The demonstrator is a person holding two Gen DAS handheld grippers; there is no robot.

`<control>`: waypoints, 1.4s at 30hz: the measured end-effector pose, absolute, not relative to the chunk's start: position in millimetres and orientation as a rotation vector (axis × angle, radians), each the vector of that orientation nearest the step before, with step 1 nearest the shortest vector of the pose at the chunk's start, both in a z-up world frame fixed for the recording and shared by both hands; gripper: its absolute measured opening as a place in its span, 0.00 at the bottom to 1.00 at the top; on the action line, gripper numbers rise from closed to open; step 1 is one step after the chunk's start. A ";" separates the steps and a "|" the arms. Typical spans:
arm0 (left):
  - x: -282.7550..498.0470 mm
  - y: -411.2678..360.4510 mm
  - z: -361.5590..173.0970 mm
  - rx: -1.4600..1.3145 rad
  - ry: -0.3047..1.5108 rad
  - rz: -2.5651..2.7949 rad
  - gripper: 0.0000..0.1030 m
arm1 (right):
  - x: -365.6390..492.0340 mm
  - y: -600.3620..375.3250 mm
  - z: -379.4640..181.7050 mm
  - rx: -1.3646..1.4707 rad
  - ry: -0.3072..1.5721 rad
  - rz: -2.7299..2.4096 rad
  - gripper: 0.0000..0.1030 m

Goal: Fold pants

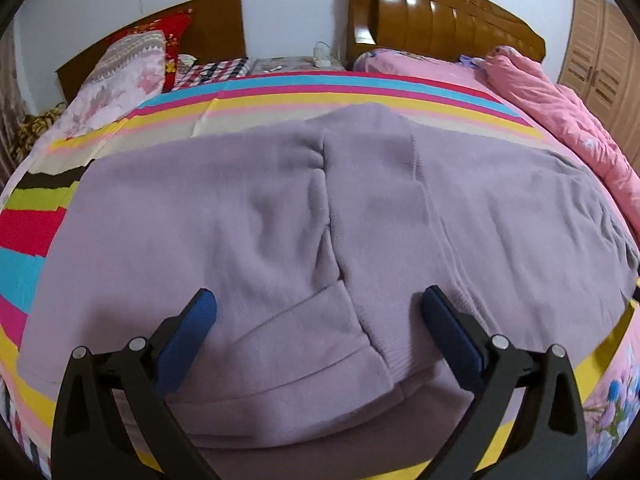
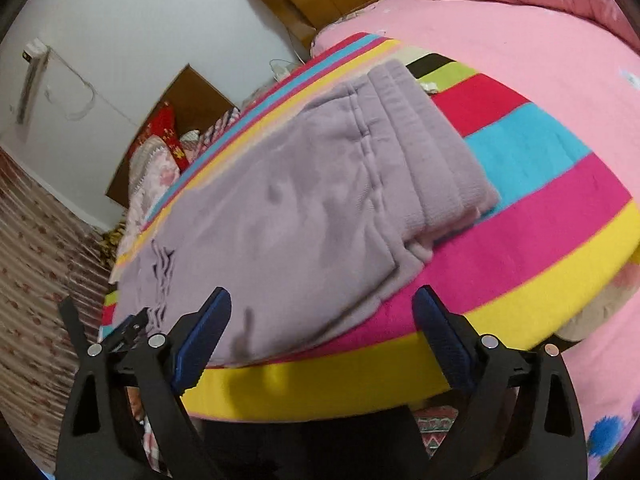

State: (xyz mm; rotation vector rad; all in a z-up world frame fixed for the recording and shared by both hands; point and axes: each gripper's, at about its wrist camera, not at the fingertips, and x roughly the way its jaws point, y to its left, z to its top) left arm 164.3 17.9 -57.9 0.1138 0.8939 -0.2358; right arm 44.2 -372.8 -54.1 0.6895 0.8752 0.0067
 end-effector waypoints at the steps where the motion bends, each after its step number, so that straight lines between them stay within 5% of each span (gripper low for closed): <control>1: 164.5 17.8 -58.5 0.116 0.893 -0.238 0.99 | 48.2 -372.4 -54.1 0.706 0.884 0.008 0.89; 7: 161.0 22.0 -63.4 0.114 0.873 -0.259 0.99 | 54.9 -389.4 -56.3 0.885 0.877 -0.075 0.88; 12: 157.5 21.6 -60.4 0.113 0.863 -0.262 0.99 | 59.9 -370.2 -51.0 0.735 0.955 -0.089 0.80; 14: 157.6 21.9 -60.2 0.111 0.860 -0.264 0.99 | 57.2 -371.0 -50.2 0.727 0.954 -0.119 0.64; 15: 156.7 22.6 -60.4 0.111 0.859 -0.266 0.99 | 54.7 -374.1 -50.5 0.727 0.948 -0.153 0.41; 20: 157.7 24.7 -59.7 0.093 0.857 -0.277 0.99 | 35.3 -387.2 -61.0 0.869 0.809 -0.120 0.21; 25: 148.8 56.9 -43.1 -0.083 0.814 -0.376 0.98 | 45.9 -347.7 -2.8 0.653 0.624 -0.124 0.19; 32: 122.5 162.7 13.3 -0.302 0.619 -0.185 0.98 | 126.0 -155.3 92.8 0.145 0.458 0.190 0.19; 37: 114.4 210.4 11.0 -0.336 0.644 -0.095 0.98 | 113.2 14.7 25.7 -0.374 0.528 0.368 0.19; 42: 126.4 225.4 -13.4 -0.467 0.763 -0.251 0.98 | 91.1 62.8 -50.2 -0.674 0.524 0.336 0.20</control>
